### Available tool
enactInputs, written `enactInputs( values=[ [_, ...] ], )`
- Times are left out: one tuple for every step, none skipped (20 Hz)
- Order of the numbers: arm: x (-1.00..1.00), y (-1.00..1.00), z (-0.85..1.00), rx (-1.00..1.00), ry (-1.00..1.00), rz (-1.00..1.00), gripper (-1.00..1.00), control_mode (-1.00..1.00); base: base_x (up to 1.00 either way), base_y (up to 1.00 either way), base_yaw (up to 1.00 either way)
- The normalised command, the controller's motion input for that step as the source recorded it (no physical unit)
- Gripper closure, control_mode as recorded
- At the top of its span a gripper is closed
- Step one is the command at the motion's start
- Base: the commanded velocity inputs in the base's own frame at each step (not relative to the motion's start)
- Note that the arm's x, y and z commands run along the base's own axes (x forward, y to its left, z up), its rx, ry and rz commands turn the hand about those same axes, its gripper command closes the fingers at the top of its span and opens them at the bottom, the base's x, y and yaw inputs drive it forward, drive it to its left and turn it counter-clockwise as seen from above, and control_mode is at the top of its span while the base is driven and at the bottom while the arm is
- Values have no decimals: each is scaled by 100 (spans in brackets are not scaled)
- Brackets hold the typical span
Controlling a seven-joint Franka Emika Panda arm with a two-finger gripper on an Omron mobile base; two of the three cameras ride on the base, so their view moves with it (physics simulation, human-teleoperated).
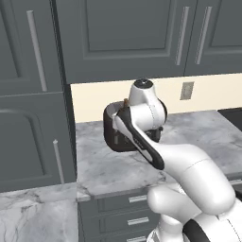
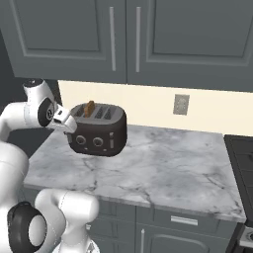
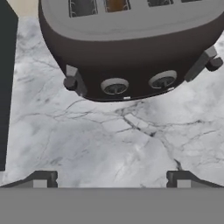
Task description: Start the toaster. Once the lever pops up, take the bread to the plate on the dining counter.
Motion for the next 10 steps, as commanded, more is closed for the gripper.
enactInputs(
  values=[
    [7, 34, -29, 0, -8, -8, -100, -100, 0, 0, 0],
    [8, 28, -27, 0, -10, -6, -100, -100, 0, 0, 0],
    [9, 30, -27, -1, -11, -6, -100, -100, 0, 0, 0],
    [11, 34, -30, -3, -10, -6, -100, -100, 0, 0, 0],
    [11, 33, -31, -3, -9, -6, -100, -100, 0, 0, 0],
    [12, 29, -29, -1, -9, -6, -100, -100, 0, 0, 0],
    [15, 26, -24, 0, -9, -6, -100, -100, 0, 0, 0],
    [18, 21, -18, 0, -9, -7, -100, -100, 0, 0, 0],
    [20, 19, -18, 0, -8, -8, -100, -100, 0, 0, 0],
    [19, 12, -19, 0, -7, -10, -100, -100, 0, 0, 0]
  ],
)
